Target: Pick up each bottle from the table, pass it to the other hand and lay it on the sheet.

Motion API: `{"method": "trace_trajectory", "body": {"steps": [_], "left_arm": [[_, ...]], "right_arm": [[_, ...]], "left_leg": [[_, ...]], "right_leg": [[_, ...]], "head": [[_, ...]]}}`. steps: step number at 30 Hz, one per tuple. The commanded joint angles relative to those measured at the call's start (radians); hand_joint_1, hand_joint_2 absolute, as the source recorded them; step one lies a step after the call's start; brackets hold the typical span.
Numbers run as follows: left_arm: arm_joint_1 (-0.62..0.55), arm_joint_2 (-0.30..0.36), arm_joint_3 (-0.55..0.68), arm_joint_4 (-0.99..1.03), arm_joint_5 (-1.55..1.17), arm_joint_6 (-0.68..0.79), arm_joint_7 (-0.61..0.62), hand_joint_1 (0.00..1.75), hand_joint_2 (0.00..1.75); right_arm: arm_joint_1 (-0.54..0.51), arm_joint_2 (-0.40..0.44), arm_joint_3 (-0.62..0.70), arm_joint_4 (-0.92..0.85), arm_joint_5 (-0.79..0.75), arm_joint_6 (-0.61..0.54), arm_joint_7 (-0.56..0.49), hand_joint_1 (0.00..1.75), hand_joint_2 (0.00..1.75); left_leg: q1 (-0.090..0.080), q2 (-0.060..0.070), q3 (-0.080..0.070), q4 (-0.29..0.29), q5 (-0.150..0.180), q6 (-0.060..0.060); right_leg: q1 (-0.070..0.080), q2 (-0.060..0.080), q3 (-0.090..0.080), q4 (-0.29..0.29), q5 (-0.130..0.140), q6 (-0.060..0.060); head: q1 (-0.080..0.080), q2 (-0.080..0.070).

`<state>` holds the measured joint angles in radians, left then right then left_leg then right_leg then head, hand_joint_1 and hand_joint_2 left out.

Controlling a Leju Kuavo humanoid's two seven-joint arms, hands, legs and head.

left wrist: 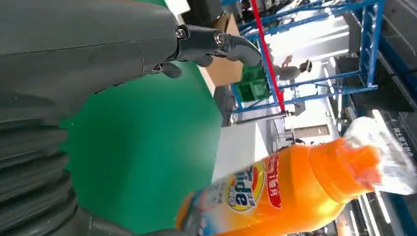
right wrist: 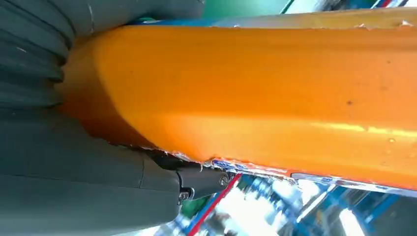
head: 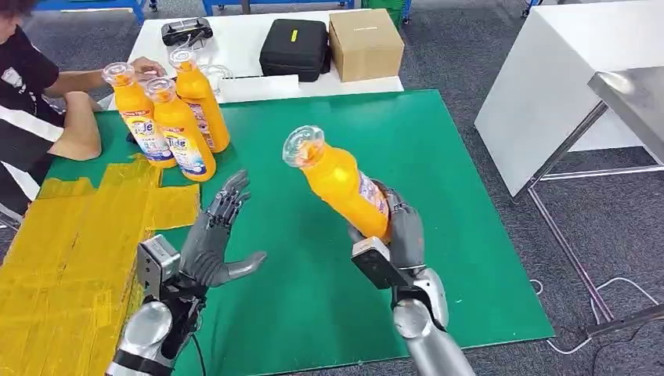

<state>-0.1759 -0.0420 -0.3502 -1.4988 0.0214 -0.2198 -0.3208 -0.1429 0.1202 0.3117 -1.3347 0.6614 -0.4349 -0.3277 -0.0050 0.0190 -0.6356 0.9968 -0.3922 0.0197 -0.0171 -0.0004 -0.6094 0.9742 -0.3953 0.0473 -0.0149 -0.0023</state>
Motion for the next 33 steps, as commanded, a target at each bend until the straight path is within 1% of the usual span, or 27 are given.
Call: {"method": "trace_trajectory", "body": {"steps": [1,4,5,7,8,11,12,13,18,19,20,24,25,29,33], "left_arm": [[-0.085,0.022,-0.047,0.127,0.024,-0.008,0.005,0.00,1.75],[-0.085,0.025,-0.051,0.126,0.028,-0.006,0.004,0.00,1.75],[-0.085,0.025,-0.051,0.126,0.028,-0.006,0.004,0.00,1.75],[-0.085,0.025,-0.051,0.126,0.028,-0.006,0.004,0.00,1.75],[-0.085,0.025,-0.051,0.126,0.028,-0.006,0.004,0.00,1.75],[-0.085,0.025,-0.051,0.126,0.028,-0.006,0.004,0.00,1.75],[-0.085,0.025,-0.051,0.126,0.028,-0.006,0.004,0.00,1.75],[-0.085,0.025,-0.051,0.126,0.029,-0.005,0.004,0.00,1.75],[-0.103,0.017,-0.048,0.146,0.066,0.004,0.010,0.00,1.75],[-0.107,0.017,-0.050,0.151,0.071,0.004,0.012,0.00,1.75],[-0.110,0.018,-0.051,0.156,0.076,0.004,0.013,0.00,1.75],[-0.123,0.016,-0.060,0.171,0.080,0.005,0.013,0.00,1.75],[-0.125,0.015,-0.062,0.171,0.080,0.005,0.013,0.00,1.75],[-0.141,0.011,-0.077,0.183,0.096,0.000,0.014,0.00,1.75],[-0.154,0.011,-0.083,0.196,0.117,-0.002,0.017,0.00,1.75]], "right_arm": [[-0.091,0.043,0.115,0.174,-0.031,0.009,-0.031,1.75,1.75],[-0.096,0.035,0.121,0.180,-0.040,0.002,-0.033,1.75,1.75],[-0.096,0.035,0.121,0.180,-0.040,0.002,-0.033,1.75,1.75],[-0.096,0.035,0.121,0.180,-0.040,0.002,-0.033,1.75,1.75],[-0.096,0.035,0.121,0.180,-0.040,0.002,-0.033,1.75,1.75],[-0.096,0.035,0.121,0.180,-0.040,0.002,-0.033,1.75,1.75],[-0.096,0.035,0.121,0.180,-0.040,0.002,-0.033,1.75,1.75],[-0.097,0.034,0.123,0.181,-0.040,0.004,-0.033,1.75,1.75],[-0.120,0.052,0.183,0.232,-0.052,0.019,-0.039,1.75,1.75],[-0.123,0.057,0.198,0.247,-0.056,0.024,-0.040,1.75,1.75],[-0.127,0.062,0.214,0.263,-0.057,0.028,-0.040,1.75,1.75],[-0.139,0.082,0.259,0.313,-0.059,0.037,-0.045,1.75,1.75],[-0.140,0.086,0.263,0.317,-0.059,0.039,-0.045,1.75,1.75],[-0.173,0.098,0.318,0.357,-0.062,0.061,-0.046,1.75,1.75],[-0.175,0.101,0.382,0.371,-0.048,0.072,-0.042,1.75,1.75]], "left_leg": [[0.002,-0.001,0.005,0.000,-0.002,-0.002],[0.001,-0.001,0.004,-0.001,-0.001,-0.001],[0.002,-0.001,0.006,0.000,-0.003,-0.002],[0.001,-0.001,0.003,0.000,-0.001,-0.001],[0.002,-0.001,0.005,0.000,-0.002,-0.001],[0.001,-0.001,0.003,0.000,-0.002,-0.001],[0.002,-0.002,0.005,0.001,-0.003,-0.002],[0.001,-0.002,0.004,0.000,-0.002,-0.002],[0.001,-0.001,0.002,0.000,-0.001,-0.001],[0.002,-0.001,0.004,0.000,-0.002,-0.002],[0.001,0.000,0.003,0.000,-0.001,-0.001],[0.003,-0.001,0.007,0.001,-0.004,-0.003],[0.002,-0.001,0.004,0.000,-0.002,-0.002],[0.001,0.000,0.003,0.000,-0.002,-0.001],[0.002,-0.001,0.004,0.000,-0.002,-0.002]], "right_leg": [[0.002,0.001,0.005,-0.001,-0.001,-0.002],[0.001,0.000,0.004,-0.001,-0.001,-0.001],[0.002,0.000,0.007,-0.001,-0.002,-0.002],[0.001,0.000,0.003,-0.001,-0.001,-0.001],[0.001,0.000,0.005,-0.001,-0.002,-0.002],[0.001,0.000,0.004,-0.001,-0.001,-0.002],[0.002,0.000,0.006,0.000,-0.002,-0.003],[0.001,-0.001,0.004,0.000,-0.002,-0.002],[0.001,0.000,0.002,0.000,-0.001,-0.002],[0.002,0.001,0.005,0.000,-0.002,-0.002],[0.001,0.001,0.003,-0.001,-0.001,-0.002],[0.003,0.001,0.007,0.000,-0.003,-0.003],[0.002,0.000,0.004,-0.001,-0.001,-0.002],[0.001,0.001,0.003,0.000,-0.001,-0.002],[0.002,0.000,0.004,0.000,-0.002,-0.002]], "head": [[0.000,0.000],[0.000,0.000],[0.000,0.000],[0.000,0.000],[0.000,0.000],[0.000,0.000],[0.000,0.000],[0.000,0.000],[0.000,0.000],[0.000,0.000],[0.000,0.000],[0.000,0.000],[0.000,0.000],[0.000,0.000],[0.000,0.000]]}}
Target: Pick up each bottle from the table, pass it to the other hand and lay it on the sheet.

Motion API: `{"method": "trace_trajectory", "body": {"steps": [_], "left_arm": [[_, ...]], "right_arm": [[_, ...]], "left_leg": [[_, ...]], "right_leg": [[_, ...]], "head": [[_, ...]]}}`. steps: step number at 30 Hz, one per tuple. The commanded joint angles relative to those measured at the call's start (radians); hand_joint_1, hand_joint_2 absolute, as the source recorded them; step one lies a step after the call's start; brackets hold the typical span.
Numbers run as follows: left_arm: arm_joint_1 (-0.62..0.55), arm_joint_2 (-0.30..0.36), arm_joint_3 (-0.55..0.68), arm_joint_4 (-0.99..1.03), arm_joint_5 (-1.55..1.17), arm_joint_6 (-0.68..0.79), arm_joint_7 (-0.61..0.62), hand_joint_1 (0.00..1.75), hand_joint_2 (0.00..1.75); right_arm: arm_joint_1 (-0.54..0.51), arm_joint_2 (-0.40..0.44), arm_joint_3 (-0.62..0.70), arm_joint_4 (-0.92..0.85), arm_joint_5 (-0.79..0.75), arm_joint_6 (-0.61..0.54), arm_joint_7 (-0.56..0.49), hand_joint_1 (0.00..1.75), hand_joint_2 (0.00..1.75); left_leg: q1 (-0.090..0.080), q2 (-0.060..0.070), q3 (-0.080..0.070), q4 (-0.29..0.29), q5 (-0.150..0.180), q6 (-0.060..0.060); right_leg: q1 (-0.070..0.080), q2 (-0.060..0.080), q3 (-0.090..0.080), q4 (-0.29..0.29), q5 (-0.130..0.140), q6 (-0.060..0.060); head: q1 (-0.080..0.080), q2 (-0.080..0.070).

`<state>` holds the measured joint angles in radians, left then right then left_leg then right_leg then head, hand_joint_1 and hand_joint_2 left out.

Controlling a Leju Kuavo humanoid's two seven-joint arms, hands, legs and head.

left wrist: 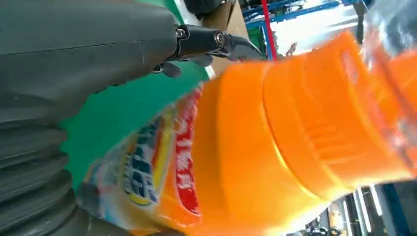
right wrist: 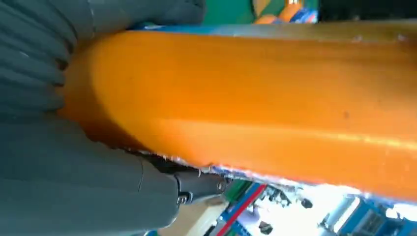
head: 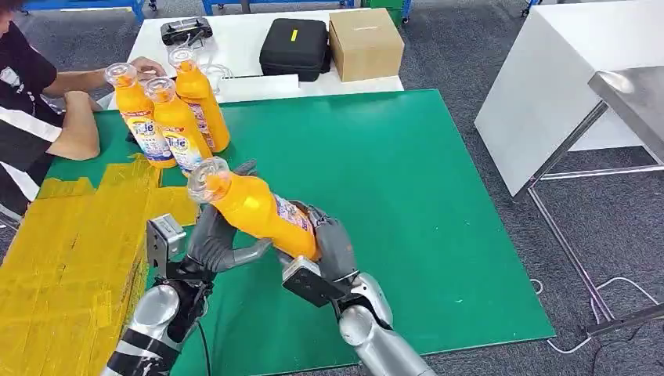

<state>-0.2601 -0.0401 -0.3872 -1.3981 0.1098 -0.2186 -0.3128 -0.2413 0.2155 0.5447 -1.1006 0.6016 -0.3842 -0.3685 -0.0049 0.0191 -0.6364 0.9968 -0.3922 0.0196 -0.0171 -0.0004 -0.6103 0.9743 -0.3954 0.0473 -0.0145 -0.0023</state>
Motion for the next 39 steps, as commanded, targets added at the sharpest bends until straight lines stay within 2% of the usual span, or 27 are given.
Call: {"method": "trace_trajectory", "body": {"steps": [1,9,10,24,33,34,35,37,39], "left_arm": [[-0.074,0.010,-0.047,0.097,0.032,-0.004,0.009,0.00,1.75],[-0.092,0.010,-0.038,0.111,0.064,-0.002,0.003,0.00,1.75],[-0.090,0.007,-0.033,0.109,0.068,0.001,-0.001,1.71,1.75],[-0.087,0.000,-0.019,0.110,0.081,0.013,-0.008,1.75,1.75],[-0.081,-0.004,0.001,0.097,0.068,0.057,-0.027,1.75,1.75],[-0.080,-0.001,0.004,0.095,0.059,0.068,-0.030,1.75,1.75],[-0.079,0.005,0.010,0.087,0.012,0.119,-0.045,1.75,1.75],[-0.076,0.012,0.027,0.072,-0.102,0.241,-0.073,1.75,1.75],[-0.084,0.030,0.054,0.068,-0.341,0.480,-0.098,1.75,1.75]], "right_arm": [[-0.075,0.006,0.162,0.140,0.011,0.024,-0.008,1.75,1.75],[-0.073,-0.019,0.186,0.093,-0.109,0.139,-0.042,1.75,1.75],[-0.073,-0.021,0.186,0.090,-0.111,0.141,-0.041,1.75,1.75],[-0.066,-0.031,0.174,0.067,-0.158,0.167,-0.043,1.75,1.75],[-0.055,-0.038,0.150,0.040,-0.176,0.140,-0.043,1.75,1.75],[-0.050,-0.037,0.144,0.034,-0.182,0.135,-0.044,1.27,1.75],[-0.039,-0.037,0.130,0.015,-0.196,0.125,-0.046,0.03,1.75],[-0.021,-0.048,0.116,-0.028,-0.211,0.116,-0.045,0.00,1.75],[0.007,-0.075,0.097,-0.105,-0.224,0.111,-0.044,0.00,1.75]], "left_leg": [[0.001,-0.001,0.003,0.000,-0.001,-0.001],[0.002,-0.003,0.004,0.001,-0.002,-0.002],[0.001,-0.003,0.003,0.000,-0.001,-0.001],[0.001,-0.003,0.004,0.000,-0.002,-0.001],[0.002,-0.004,0.005,0.001,-0.002,-0.002],[0.002,-0.003,0.004,0.001,-0.002,-0.001],[0.001,-0.002,0.002,0.000,-0.001,-0.001],[0.001,-0.003,0.003,0.000,-0.001,-0.001],[0.002,-0.003,0.003,0.001,-0.002,-0.001]], "right_leg": [[0.001,0.000,0.003,-0.001,-0.001,-0.001],[0.002,-0.002,0.005,0.000,-0.002,-0.002],[0.001,-0.002,0.003,-0.001,-0.001,-0.002],[0.001,-0.002,0.004,0.000,-0.002,-0.002],[0.002,-0.002,0.005,0.000,-0.003,-0.002],[0.001,-0.002,0.004,0.000,-0.002,-0.002],[0.001,-0.002,0.002,0.000,-0.001,-0.001],[0.001,-0.002,0.003,0.000,-0.002,-0.002],[0.002,-0.001,0.003,0.000,-0.002,-0.002]], "head": [[0.000,0.000],[0.000,0.000],[0.000,0.000],[0.000,0.000],[0.000,0.000],[0.000,0.000],[0.000,0.000],[0.000,0.000],[0.000,0.000]]}}
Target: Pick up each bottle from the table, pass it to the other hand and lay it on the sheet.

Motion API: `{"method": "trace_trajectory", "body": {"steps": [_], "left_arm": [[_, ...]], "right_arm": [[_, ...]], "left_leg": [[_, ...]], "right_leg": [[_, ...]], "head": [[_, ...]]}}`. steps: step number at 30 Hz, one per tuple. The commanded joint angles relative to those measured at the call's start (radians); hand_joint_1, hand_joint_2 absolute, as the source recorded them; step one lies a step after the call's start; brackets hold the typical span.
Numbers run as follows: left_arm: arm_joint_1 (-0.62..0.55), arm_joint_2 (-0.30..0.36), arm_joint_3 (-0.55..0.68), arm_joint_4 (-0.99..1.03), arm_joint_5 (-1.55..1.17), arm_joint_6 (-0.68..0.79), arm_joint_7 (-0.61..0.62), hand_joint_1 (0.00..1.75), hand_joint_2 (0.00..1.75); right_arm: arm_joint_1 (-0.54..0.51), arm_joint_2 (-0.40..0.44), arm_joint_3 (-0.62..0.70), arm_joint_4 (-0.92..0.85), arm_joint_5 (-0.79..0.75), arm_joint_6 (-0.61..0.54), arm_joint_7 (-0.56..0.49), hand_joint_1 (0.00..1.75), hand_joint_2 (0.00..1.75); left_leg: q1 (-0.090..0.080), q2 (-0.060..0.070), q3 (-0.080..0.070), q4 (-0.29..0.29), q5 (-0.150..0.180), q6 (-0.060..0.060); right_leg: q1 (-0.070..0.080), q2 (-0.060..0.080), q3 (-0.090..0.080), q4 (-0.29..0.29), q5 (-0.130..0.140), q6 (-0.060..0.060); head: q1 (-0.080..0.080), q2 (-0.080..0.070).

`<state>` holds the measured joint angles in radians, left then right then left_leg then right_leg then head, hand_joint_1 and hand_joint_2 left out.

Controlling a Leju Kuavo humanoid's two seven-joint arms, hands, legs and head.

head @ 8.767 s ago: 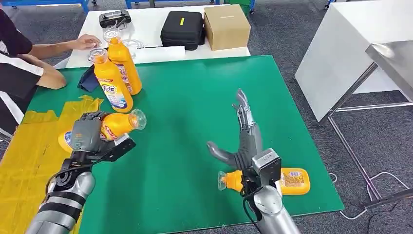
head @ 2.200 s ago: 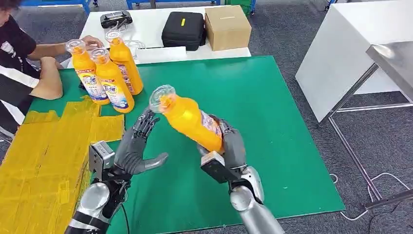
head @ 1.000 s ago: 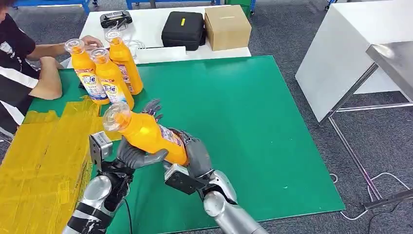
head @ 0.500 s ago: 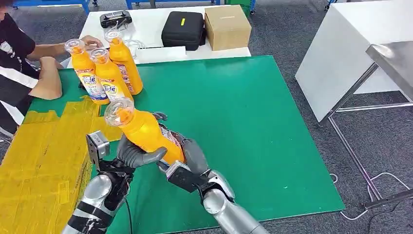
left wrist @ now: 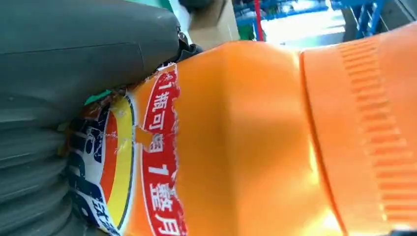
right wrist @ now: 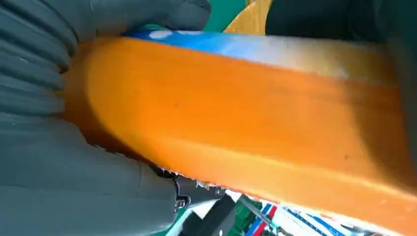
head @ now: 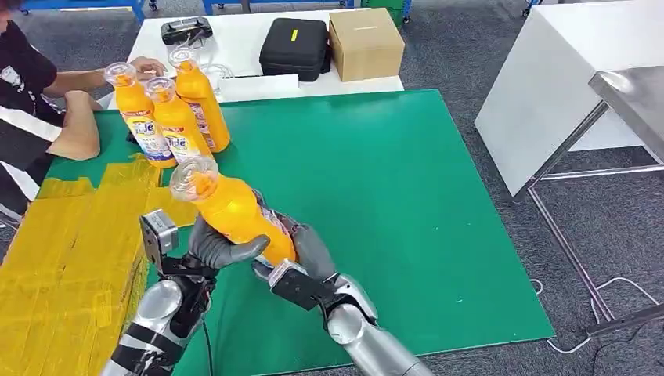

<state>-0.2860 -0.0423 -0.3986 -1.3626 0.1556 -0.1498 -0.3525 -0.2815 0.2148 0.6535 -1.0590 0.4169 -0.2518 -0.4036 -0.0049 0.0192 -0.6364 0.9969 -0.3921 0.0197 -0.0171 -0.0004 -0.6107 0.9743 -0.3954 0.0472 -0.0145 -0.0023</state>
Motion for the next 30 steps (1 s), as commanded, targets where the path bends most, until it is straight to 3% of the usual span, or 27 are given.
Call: {"method": "trace_trajectory", "body": {"steps": [1,3,9,15,21,26,30], "left_arm": [[-0.063,0.040,0.072,0.040,-0.482,0.495,-0.053,1.75,1.75],[-0.074,0.073,0.108,0.094,-0.879,0.745,0.049,1.75,1.75],[-0.145,0.156,0.157,0.347,-1.343,0.741,0.261,1.75,1.75],[-0.207,0.188,0.151,0.542,-1.507,0.751,0.328,1.75,1.75],[-0.225,0.203,0.144,0.599,-1.575,0.741,0.372,1.75,1.75],[-0.301,0.247,0.172,0.899,-1.652,0.722,0.460,1.75,1.75],[-0.304,0.252,0.212,0.986,-1.641,0.736,0.492,1.75,1.75]], "right_arm": [[0.055,-0.080,-0.019,-0.167,-0.044,-0.022,-0.007,0.00,0.00],[0.090,-0.092,-0.062,-0.244,-0.082,-0.012,0.002,0.00,0.00],[0.141,-0.113,-0.156,-0.354,-0.140,0.003,0.006,0.00,0.00],[0.148,-0.113,-0.186,-0.383,-0.168,0.020,0.000,0.00,0.00],[0.147,-0.113,-0.189,-0.385,-0.176,0.023,0.000,0.00,0.00],[0.134,-0.126,-0.205,-0.387,-0.220,0.034,0.012,0.00,0.00],[0.129,-0.130,-0.206,-0.368,-0.228,0.036,0.016,0.00,0.00]], "left_leg": [[0.001,-0.002,0.001,0.000,-0.001,-0.001],[0.001,-0.002,0.002,0.000,-0.001,-0.001],[0.002,-0.004,0.006,-0.001,-0.002,-0.002],[0.001,-0.002,0.003,-0.001,0.000,-0.001],[0.002,-0.001,0.003,0.000,-0.001,-0.002],[0.003,0.000,0.007,0.000,-0.003,-0.003],[0.003,0.001,0.006,0.000,-0.002,-0.003]], "right_leg": [[0.001,-0.002,0.002,0.000,-0.001,-0.001],[0.001,-0.001,0.003,0.000,-0.001,-0.002],[0.001,-0.003,0.006,-0.001,-0.002,-0.002],[0.001,-0.002,0.002,0.000,-0.001,-0.002],[0.002,-0.001,0.003,0.000,-0.001,-0.002],[0.002,0.001,0.006,0.000,-0.002,-0.003],[0.002,0.002,0.005,0.000,-0.002,-0.003]], "head": [[0.000,0.000],[0.000,0.000],[0.000,0.000],[0.000,0.000],[0.000,0.000],[0.000,0.000],[0.000,0.000]]}}
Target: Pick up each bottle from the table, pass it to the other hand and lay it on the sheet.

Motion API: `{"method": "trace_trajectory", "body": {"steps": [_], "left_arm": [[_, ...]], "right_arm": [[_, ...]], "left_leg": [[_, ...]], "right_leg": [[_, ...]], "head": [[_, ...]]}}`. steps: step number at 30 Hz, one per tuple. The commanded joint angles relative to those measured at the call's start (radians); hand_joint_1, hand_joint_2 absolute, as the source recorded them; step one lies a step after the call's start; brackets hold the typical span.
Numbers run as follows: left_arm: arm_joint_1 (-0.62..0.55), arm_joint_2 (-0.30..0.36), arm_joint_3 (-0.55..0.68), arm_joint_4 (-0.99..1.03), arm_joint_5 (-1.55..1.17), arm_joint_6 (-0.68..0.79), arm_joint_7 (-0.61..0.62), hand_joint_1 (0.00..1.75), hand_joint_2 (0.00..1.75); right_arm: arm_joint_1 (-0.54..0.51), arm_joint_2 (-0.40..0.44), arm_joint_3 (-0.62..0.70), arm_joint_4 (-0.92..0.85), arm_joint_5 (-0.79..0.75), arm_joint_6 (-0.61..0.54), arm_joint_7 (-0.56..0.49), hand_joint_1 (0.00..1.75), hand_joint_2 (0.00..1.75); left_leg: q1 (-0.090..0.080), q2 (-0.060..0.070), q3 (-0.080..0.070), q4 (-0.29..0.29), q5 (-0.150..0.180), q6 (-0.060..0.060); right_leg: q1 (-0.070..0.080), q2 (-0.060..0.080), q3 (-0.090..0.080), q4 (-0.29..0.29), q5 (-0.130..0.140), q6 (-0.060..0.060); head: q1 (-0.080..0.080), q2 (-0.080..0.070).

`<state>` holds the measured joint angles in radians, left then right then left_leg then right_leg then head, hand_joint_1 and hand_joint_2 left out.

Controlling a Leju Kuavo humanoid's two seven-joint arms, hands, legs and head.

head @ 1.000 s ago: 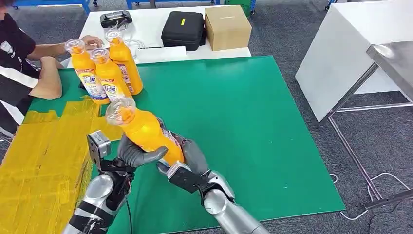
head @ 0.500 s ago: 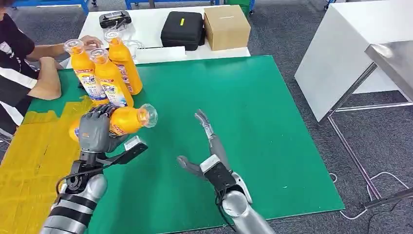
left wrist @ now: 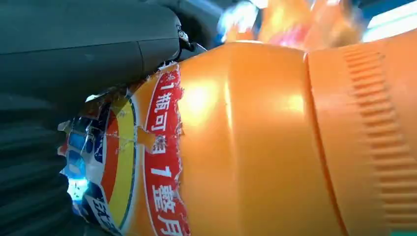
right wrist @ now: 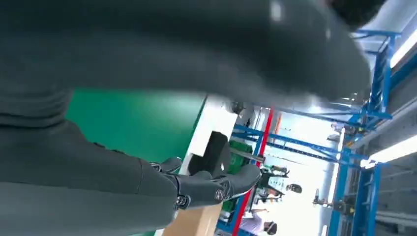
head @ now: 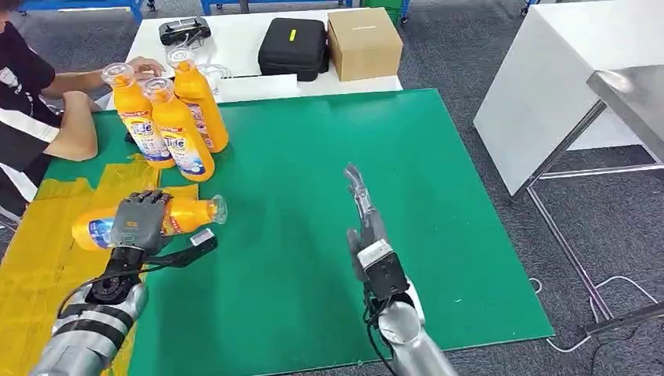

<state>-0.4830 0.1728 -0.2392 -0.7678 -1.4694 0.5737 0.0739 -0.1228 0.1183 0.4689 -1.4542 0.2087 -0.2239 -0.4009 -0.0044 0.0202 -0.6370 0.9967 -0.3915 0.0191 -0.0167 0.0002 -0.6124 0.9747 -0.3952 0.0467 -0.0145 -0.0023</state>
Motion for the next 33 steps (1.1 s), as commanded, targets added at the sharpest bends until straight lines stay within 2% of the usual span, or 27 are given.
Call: {"method": "trace_trajectory", "body": {"steps": [1,4,5,6,7,8,9,13,17,21,24,33], "left_arm": [[-0.106,0.039,0.058,0.406,-0.023,0.029,0.084,1.75,1.75],[-0.098,0.035,0.083,0.416,-0.017,0.068,0.099,1.75,1.75],[-0.098,0.035,0.081,0.420,-0.028,0.075,0.119,1.55,1.75],[-0.097,0.033,0.084,0.422,-0.031,0.076,0.128,0.52,1.75],[-0.095,0.028,0.096,0.425,-0.022,0.076,0.130,0.10,1.75],[-0.095,0.028,0.096,0.425,-0.022,0.076,0.130,0.10,1.75],[-0.093,0.025,0.099,0.426,-0.020,0.076,0.131,0.00,1.75],[-0.082,0.018,0.125,0.428,0.002,0.092,0.105,0.00,1.75],[-0.077,-0.011,0.203,0.417,0.087,0.118,-0.008,0.00,1.75],[-0.079,-0.013,0.203,0.417,0.087,0.116,-0.008,0.00,1.75],[-0.069,-0.027,0.235,0.383,0.118,0.124,-0.055,0.00,1.75],[-0.070,-0.030,0.235,0.382,0.117,0.124,-0.054,0.00,1.75]], "right_arm": [[-0.030,-0.034,-0.021,0.031,-0.024,0.008,0.014,0.00,0.00],[-0.030,-0.037,-0.017,0.036,-0.027,0.008,0.014,0.00,0.00],[-0.030,-0.038,-0.015,0.038,-0.028,0.007,0.014,0.00,0.00],[-0.031,-0.039,-0.014,0.041,-0.029,0.007,0.014,0.00,0.00],[-0.032,-0.039,-0.012,0.043,-0.029,0.008,0.014,0.00,0.00],[-0.032,-0.039,-0.012,0.043,-0.029,0.008,0.014,0.00,0.00],[-0.031,-0.038,-0.011,0.043,-0.029,0.008,0.014,0.00,0.00],[-0.036,-0.041,-0.005,0.048,-0.029,0.007,0.016,0.00,0.00],[-0.039,-0.045,0.004,0.053,-0.029,0.001,0.021,0.00,0.00],[-0.038,-0.046,0.005,0.053,-0.029,0.001,0.021,0.00,0.00],[-0.039,-0.048,0.006,0.057,-0.027,-0.003,0.024,0.00,0.00],[-0.038,-0.049,0.006,0.058,-0.027,-0.003,0.024,0.00,0.00]], "left_leg": [[0.002,-0.001,0.005,0.000,-0.002,-0.002],[0.002,-0.001,0.004,0.000,-0.002,-0.001],[0.003,-0.001,0.006,0.001,-0.004,-0.002],[0.001,-0.001,0.005,0.000,-0.002,-0.001],[0.002,-0.002,0.007,0.000,-0.003,-0.002],[0.001,-0.001,0.005,0.000,-0.002,-0.001],[0.001,-0.001,0.004,0.000,-0.002,-0.001],[0.001,-0.001,0.004,-0.001,-0.001,-0.001],[0.001,0.001,0.006,-0.001,-0.002,-0.002],[0.002,-0.001,0.008,0.000,-0.002,-0.003],[0.001,-0.001,0.006,0.000,-0.001,-0.002],[0.001,-0.002,0.006,-0.001,-0.001,-0.002]], "right_leg": [[0.001,0.000,0.006,-0.001,-0.002,-0.002],[0.001,0.000,0.005,0.000,-0.002,-0.002],[0.002,0.000,0.007,0.000,-0.003,-0.002],[0.001,0.000,0.005,-0.001,-0.002,-0.001],[0.002,0.000,0.007,-0.001,-0.003,-0.002],[0.001,0.000,0.007,-0.001,-0.002,-0.001],[0.001,0.001,0.006,-0.001,-0.001,-0.001],[0.001,0.001,0.005,-0.001,-0.001,-0.002],[0.001,0.001,0.005,-0.001,-0.001,-0.002],[0.002,0.000,0.008,0.000,-0.002,-0.002],[0.001,0.000,0.006,0.000,-0.001,-0.002],[0.001,0.000,0.006,0.000,-0.001,-0.002]], "head": [[0.000,0.000],[0.000,0.000],[0.000,0.000],[0.000,0.000],[0.000,0.000],[0.000,0.000],[0.000,0.000],[0.000,0.000],[0.000,0.000],[0.000,0.000],[0.000,0.000],[0.000,0.000]]}}
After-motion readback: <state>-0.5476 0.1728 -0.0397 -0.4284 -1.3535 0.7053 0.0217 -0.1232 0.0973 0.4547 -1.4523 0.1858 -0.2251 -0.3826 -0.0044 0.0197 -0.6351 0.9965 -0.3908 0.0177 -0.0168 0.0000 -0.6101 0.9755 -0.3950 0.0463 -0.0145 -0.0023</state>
